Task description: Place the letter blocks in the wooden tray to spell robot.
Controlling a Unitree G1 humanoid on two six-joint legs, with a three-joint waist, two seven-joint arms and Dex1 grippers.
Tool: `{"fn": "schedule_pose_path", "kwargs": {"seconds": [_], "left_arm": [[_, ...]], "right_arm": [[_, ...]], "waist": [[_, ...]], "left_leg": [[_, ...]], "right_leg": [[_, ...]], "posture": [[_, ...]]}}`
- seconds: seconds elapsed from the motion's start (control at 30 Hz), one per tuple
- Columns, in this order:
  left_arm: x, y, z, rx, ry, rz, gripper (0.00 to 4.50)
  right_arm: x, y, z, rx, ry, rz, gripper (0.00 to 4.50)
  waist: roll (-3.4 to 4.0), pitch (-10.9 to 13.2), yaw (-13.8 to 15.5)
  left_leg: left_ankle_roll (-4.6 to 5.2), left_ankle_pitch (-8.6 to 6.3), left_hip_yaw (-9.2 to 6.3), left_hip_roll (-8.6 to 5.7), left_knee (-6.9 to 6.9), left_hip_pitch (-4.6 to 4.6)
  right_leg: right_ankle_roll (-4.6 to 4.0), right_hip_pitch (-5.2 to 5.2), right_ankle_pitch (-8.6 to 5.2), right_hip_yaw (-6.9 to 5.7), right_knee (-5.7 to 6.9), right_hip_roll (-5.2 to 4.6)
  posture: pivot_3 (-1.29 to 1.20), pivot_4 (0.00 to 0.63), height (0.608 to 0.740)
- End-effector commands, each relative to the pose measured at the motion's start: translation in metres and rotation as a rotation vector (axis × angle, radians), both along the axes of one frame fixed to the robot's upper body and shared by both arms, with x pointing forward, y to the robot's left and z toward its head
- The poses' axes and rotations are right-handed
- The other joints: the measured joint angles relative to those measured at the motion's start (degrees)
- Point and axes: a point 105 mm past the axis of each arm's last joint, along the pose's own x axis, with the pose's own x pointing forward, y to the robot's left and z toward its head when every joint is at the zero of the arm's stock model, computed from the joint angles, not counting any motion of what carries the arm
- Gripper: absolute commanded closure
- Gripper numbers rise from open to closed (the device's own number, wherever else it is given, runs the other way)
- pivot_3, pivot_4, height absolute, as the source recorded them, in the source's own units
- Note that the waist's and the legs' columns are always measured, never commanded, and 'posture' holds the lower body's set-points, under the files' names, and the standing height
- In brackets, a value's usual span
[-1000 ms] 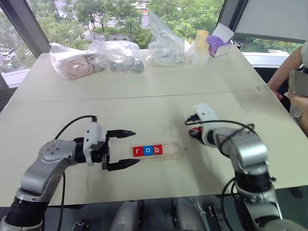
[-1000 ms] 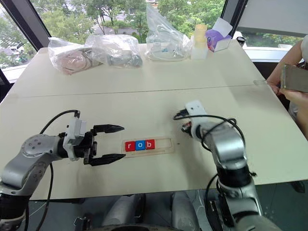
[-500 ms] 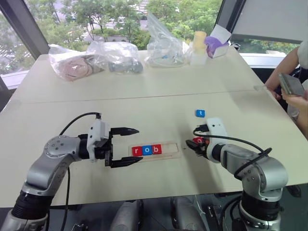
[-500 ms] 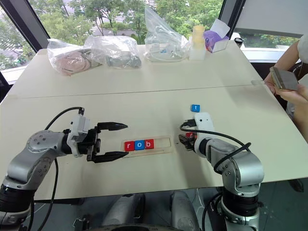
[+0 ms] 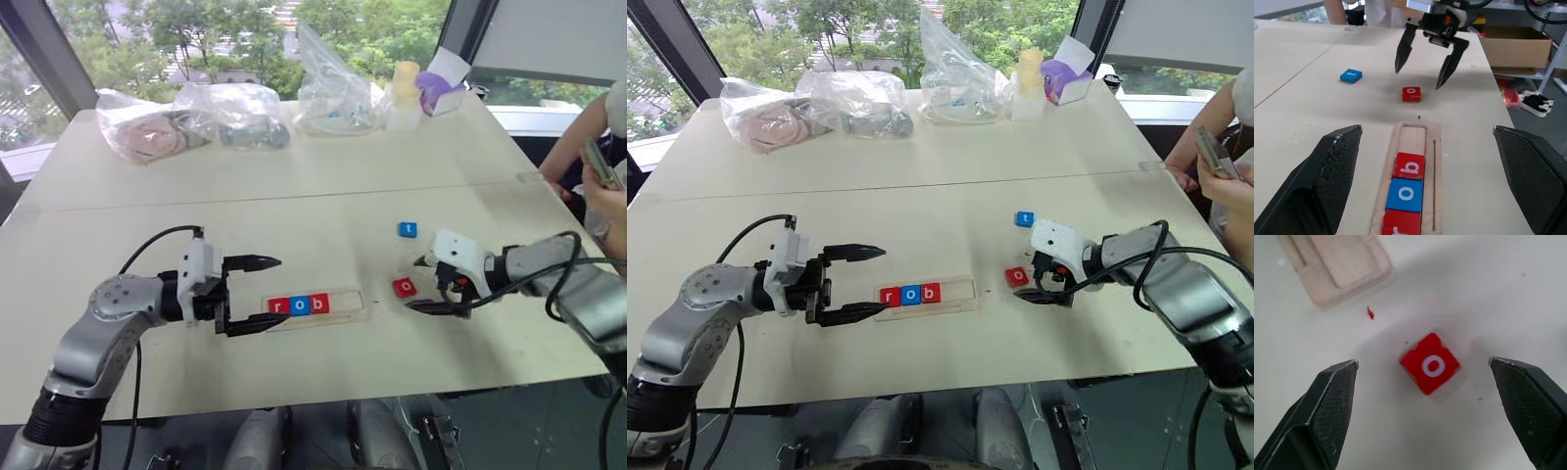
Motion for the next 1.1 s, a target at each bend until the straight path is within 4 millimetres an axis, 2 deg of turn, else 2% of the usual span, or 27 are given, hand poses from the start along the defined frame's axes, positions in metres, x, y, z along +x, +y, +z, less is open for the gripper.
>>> {"fn": "schedule_pose_path", "kwargs": {"seconds": [0.03,0.3,0.4,0.57,0.63,0.7,0.83,0.97,1.1], "left_arm": [[-0.005,0.003,0.01,-0.002,-0.033,0.011,0.0],[-0.008,0.006,0.011,0.006,-0.038,0.035,0.0],[-0.009,0.007,0.011,0.008,-0.041,0.041,0.0],[-0.009,0.007,0.012,0.01,-0.043,0.046,0.0],[-0.009,0.007,0.012,0.01,-0.044,0.048,0.0],[-0.008,0.007,0.013,0.01,-0.043,0.049,0.0],[-0.01,0.006,0.012,0.014,-0.033,0.03,0.0],[-0.013,0.005,0.011,0.026,-0.025,0.011,0.0],[-0.013,0.005,0.011,0.024,-0.025,0.009,0.0]], "right_arm": [[0.008,-0.002,-0.004,-0.01,-0.007,0.099,0.07],[0.02,-0.004,-0.021,-0.002,0.053,0.161,0.07],[0.02,-0.008,-0.025,-0.024,0.066,0.173,0.8],[0.017,-0.006,-0.023,-0.013,0.071,0.191,3.37],[0.017,-0.002,-0.02,0.001,0.058,0.199,3.37],[0.016,0.01,-0.012,0.016,0.019,0.225,3.37],[-0.007,0.058,0.006,0.095,0.009,0.365,3.37],[-0.022,0.081,0.004,0.078,0.034,0.415,3.37],[-0.021,0.102,0.0,0.077,0.035,0.428,3.37]], "waist": [[0.02,0.01,0.19],[0.05,0.06,0.56],[0.05,0.06,0.57],[0.05,0.06,0.54],[0.05,0.06,0.55],[0.05,0.06,0.54],[0.1,0.09,0.23],[0.09,0.08,0.72],[0.07,0.08,0.59]], "left_leg": [[0.0,0.0,-0.02,0.0,0.0,0.0],[-0.02,0.0,-0.08,-0.04,0.01,-0.04],[-0.02,0.0,-0.08,-0.04,0.02,-0.03],[-0.03,0.0,-0.09,-0.04,0.02,-0.03],[-0.03,0.0,-0.09,-0.04,0.02,-0.03],[-0.03,0.0,-0.09,-0.04,0.02,-0.03],[-0.03,-0.01,-0.1,-0.03,0.0,-0.03],[-0.03,-0.01,-0.12,-0.04,0.01,-0.04],[-0.04,-0.01,-0.12,-0.07,0.11,-0.07]], "right_leg": [[0.0,0.0,0.0,0.0,0.02,0.0],[-0.02,-0.02,0.0,0.0,0.02,-0.04],[-0.03,-0.01,0.0,0.0,0.02,-0.05],[-0.03,-0.01,0.0,0.0,0.03,-0.05],[-0.03,-0.01,0.0,0.0,0.03,-0.06],[-0.03,-0.01,0.0,0.0,0.03,-0.06],[-0.02,-0.08,0.01,0.02,0.09,-0.04],[-0.02,-0.08,0.01,0.01,0.12,-0.05],[-0.05,-0.03,0.0,0.0,0.09,-0.1]], "posture": [[0.0,0.15,0.74],[0.0,0.15,0.74],[0.0,0.15,0.74],[0.0,0.15,0.74],[0.0,0.15,0.74],[0.0,0.15,0.74],[0.0,0.15,0.74],[0.0,0.15,0.74],[0.0,0.15,0.74]]}}
